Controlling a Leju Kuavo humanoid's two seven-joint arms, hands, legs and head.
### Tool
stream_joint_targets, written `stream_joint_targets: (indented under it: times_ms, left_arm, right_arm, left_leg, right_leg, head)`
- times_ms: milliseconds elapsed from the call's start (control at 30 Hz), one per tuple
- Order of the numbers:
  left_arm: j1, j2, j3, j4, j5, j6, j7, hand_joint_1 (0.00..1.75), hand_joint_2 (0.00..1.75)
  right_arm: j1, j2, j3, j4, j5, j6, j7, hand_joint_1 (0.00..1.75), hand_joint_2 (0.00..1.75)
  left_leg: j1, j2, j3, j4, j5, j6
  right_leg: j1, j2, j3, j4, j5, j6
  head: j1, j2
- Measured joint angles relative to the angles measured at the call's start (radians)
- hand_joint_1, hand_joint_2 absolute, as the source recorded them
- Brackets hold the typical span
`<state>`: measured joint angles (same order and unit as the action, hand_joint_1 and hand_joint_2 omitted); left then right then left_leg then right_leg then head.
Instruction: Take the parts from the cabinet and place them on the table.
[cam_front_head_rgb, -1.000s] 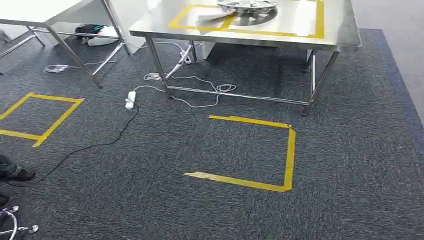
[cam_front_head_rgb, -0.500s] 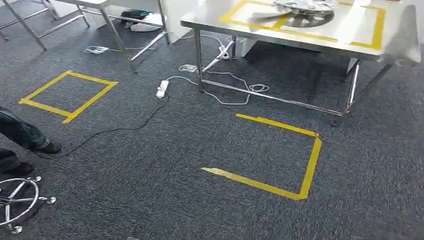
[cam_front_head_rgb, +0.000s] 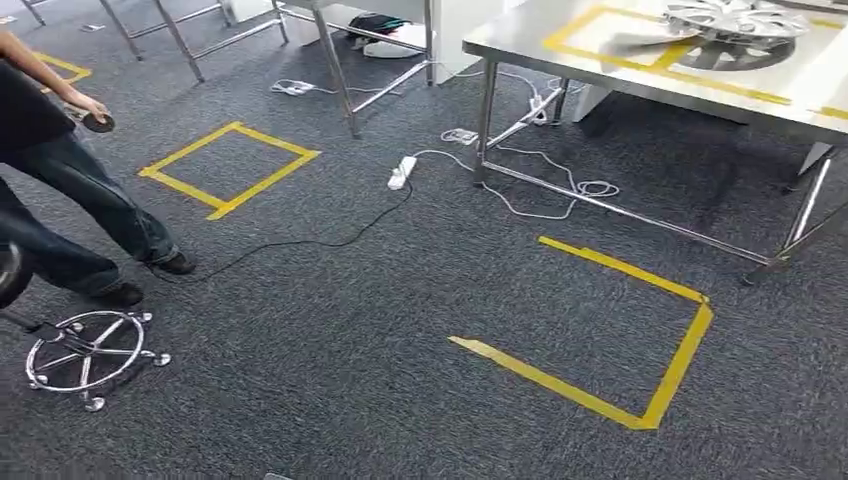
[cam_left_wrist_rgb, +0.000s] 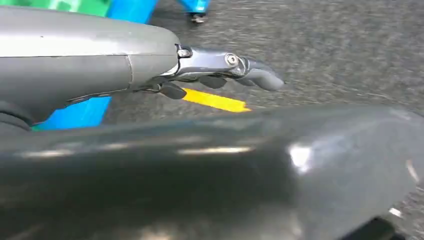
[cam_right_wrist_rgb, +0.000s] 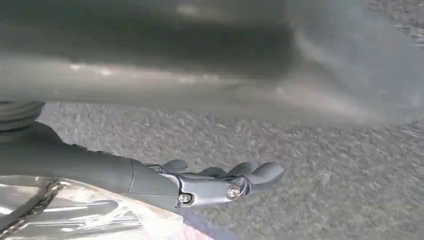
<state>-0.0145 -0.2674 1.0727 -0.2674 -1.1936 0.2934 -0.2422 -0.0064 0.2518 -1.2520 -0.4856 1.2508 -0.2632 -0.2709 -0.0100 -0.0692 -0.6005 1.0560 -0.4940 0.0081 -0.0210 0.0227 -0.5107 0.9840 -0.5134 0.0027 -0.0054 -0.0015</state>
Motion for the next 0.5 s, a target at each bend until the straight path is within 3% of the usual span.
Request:
stream_joint_targets:
  times_ms: [33, 67, 100, 133, 167, 233, 267, 300, 333, 367, 500]
  left_arm:
    - [-0.002, 0.0, 0.001, 0.0, 0.0, 0.0, -0.001, 0.0, 0.0]
    - [-0.005, 0.0, 0.001, 0.0, 0.0, -0.002, -0.002, 0.0, 0.0]
    - [-0.006, 0.0, 0.001, 0.0, 0.0, -0.003, -0.002, 0.0, 0.0]
    - [-0.005, 0.001, 0.002, 0.0, 0.0, -0.003, -0.004, 0.0, 0.0]
    - [-0.003, 0.002, 0.002, 0.0, 0.001, -0.003, -0.005, 0.0, 0.0]
    - [-0.002, 0.003, 0.004, 0.0, 0.001, -0.003, -0.007, 0.0, 0.0]
    - [-0.002, 0.003, 0.005, 0.0, 0.001, -0.003, -0.008, 0.0, 0.0]
    - [-0.004, 0.002, 0.005, 0.0, 0.001, -0.003, -0.009, 0.0, 0.0]
    - [-0.007, 0.002, 0.005, 0.0, 0.0, -0.003, -0.01, 0.0, 0.0]
    - [-0.006, 0.002, 0.005, 0.0, 0.0, -0.003, -0.011, 0.0, 0.0]
    - [-0.006, 0.002, 0.005, 0.0, 0.0, -0.003, -0.011, 0.0, 0.0]
  right_arm:
    - [0.002, 0.0, 0.0, 0.001, 0.003, -0.002, 0.0, 0.0, 0.0]
    - [0.005, 0.0, 0.0, 0.003, 0.008, -0.003, 0.0, 0.0, 0.0]
    - [0.007, 0.0, 0.0, 0.005, 0.01, -0.004, -0.001, 0.0, 0.0]
    - [0.007, -0.001, 0.0, 0.007, 0.015, -0.006, -0.002, 0.0, 0.0]
    - [0.006, -0.001, 0.0, 0.01, 0.02, -0.01, -0.003, 0.0, 0.0]
    - [0.003, -0.001, 0.0, 0.015, 0.028, -0.015, -0.009, 0.0, 0.0]
    - [0.002, -0.001, 0.0, 0.018, 0.031, -0.016, -0.01, 0.0, 0.0]
    - [0.002, -0.003, 0.0, 0.02, 0.033, -0.018, -0.011, 0.0, 0.0]
    - [0.002, -0.004, 0.0, 0.022, 0.034, -0.02, -0.011, 0.0, 0.0]
    - [0.001, -0.006, 0.001, 0.023, 0.037, -0.021, -0.012, 0.0, 0.0]
    - [0.001, -0.006, 0.001, 0.023, 0.037, -0.021, -0.012, 0.0, 0.0]
  left_leg:
    - [0.003, 0.032, -0.031, 0.067, -0.042, -0.006]
    - [0.006, 0.047, -0.067, 0.145, -0.081, -0.012]
    - [0.01, 0.055, -0.1, 0.216, -0.109, -0.017]
    - [0.014, 0.058, -0.118, 0.257, -0.117, -0.022]
    - [0.019, 0.061, -0.111, 0.248, -0.101, -0.025]
    - [0.026, 0.077, -0.034, 0.105, -0.02, -0.028]
    - [0.027, 0.104, 0.014, 0.018, 0.016, -0.028]
    - [0.019, 0.151, 0.039, -0.03, 0.006, -0.029]
    - [0.017, 0.136, 0.038, -0.038, 0.008, -0.013]
    - [0.015, 0.127, 0.036, -0.036, 0.005, -0.007]
    - [0.015, 0.127, 0.036, -0.036, 0.005, -0.006]
  right_leg:
    - [0.001, -0.017, 0.0, 0.0, -0.001, -0.003]
    - [0.002, -0.033, 0.001, 0.001, -0.003, -0.005]
    - [0.002, -0.051, 0.001, 0.001, -0.005, -0.005]
    - [0.002, -0.066, 0.001, 0.001, -0.006, -0.004]
    - [0.001, -0.081, 0.002, 0.001, -0.008, -0.003]
    - [-0.001, -0.108, 0.01, 0.001, -0.013, 0.004]
    - [-0.001, -0.12, 0.016, 0.001, -0.017, 0.009]
    - [0.003, -0.13, 0.016, 0.001, -0.021, 0.017]
    - [0.008, -0.139, 0.009, 0.005, -0.029, 0.028]
    - [0.008, -0.147, 0.013, 0.002, -0.03, 0.032]
    - [0.008, -0.147, 0.013, 0.002, -0.03, 0.033]
  head:
    - [-0.008, 0.0]
    - [-0.006, 0.0]
    - [-0.006, 0.0]
    - [-0.007, 0.0]
    - [-0.007, 0.0]
    - [-0.007, 0.0]
    - [-0.007, 0.0]
    - [-0.008, 0.0]
    - [-0.007, 0.0]
    - [-0.006, 0.0]
    - [-0.006, 0.0]
